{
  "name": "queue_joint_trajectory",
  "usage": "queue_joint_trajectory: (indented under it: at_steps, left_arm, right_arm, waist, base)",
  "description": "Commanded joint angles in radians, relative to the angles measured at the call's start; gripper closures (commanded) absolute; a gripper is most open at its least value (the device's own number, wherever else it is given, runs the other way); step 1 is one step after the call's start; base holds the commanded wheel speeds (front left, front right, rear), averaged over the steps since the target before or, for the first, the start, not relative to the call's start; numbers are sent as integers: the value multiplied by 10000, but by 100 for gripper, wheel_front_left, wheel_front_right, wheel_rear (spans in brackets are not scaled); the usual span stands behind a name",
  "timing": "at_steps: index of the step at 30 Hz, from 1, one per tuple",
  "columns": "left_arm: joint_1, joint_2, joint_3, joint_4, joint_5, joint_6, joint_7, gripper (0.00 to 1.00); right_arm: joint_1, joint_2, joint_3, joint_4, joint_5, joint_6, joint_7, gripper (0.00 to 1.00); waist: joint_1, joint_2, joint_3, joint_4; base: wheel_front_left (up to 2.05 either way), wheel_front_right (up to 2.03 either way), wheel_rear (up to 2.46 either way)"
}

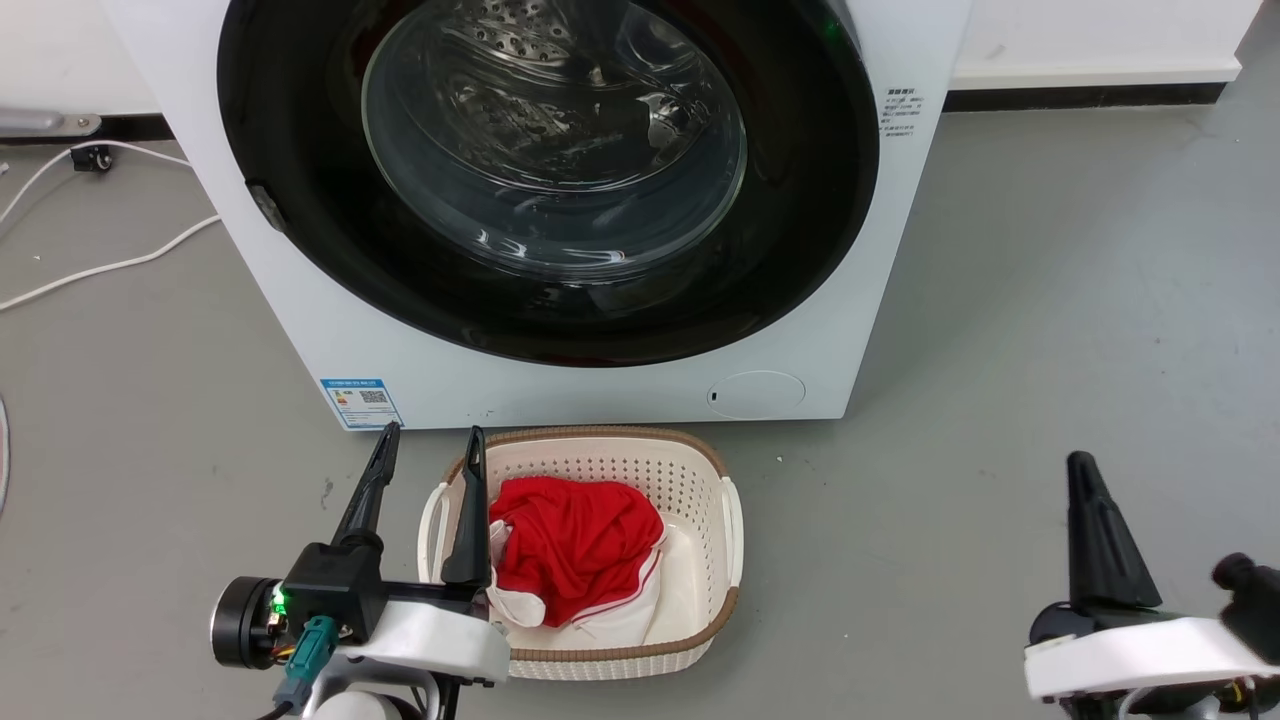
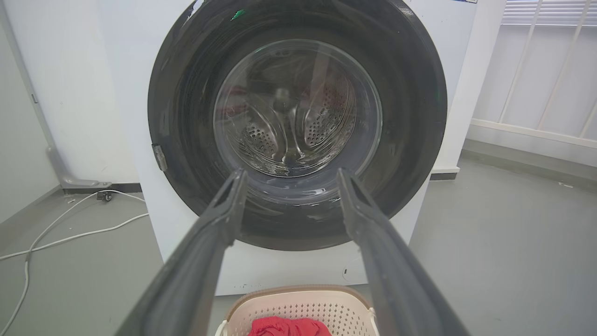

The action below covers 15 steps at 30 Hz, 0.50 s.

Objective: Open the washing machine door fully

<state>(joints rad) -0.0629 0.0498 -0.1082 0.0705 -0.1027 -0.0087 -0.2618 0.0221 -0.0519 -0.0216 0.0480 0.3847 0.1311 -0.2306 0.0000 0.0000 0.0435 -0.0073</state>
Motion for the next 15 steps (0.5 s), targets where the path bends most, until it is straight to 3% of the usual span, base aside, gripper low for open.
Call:
queue_joint_trajectory:
  at_steps: [1,11,13,14,15]
  left_arm:
    - [27,9,15,-35,-41,4,-48,0]
    - [-285,9,-8,-345,-130,-35,-40,0]
    - [-317,9,-12,-385,-143,-30,-38,0]
    - [-385,9,-37,-470,-181,-13,-38,0]
    - [-435,9,-42,-526,-209,-4,-40,0]
  right_arm:
    - [-201,33,-26,142,914,-5,-68,100]
    - [-1595,22,-422,916,9153,-5,-293,100]
    - [-1776,24,-529,969,9503,-5,-301,100]
    - [-2251,21,-812,1075,10676,-5,-192,100]
    - [-2457,14,-947,1162,10874,-3,-98,100]
  waist:
    - [0,0,25,0]
    - [0,0,558,9]
    - [0,0,639,16]
    - [0,0,799,41]
    - [0,0,890,51]
  base:
    - [0,0,0]
    - [0,0,0]
    - [0,0,0]
    - [0,0,0]
    - [0,0,0]
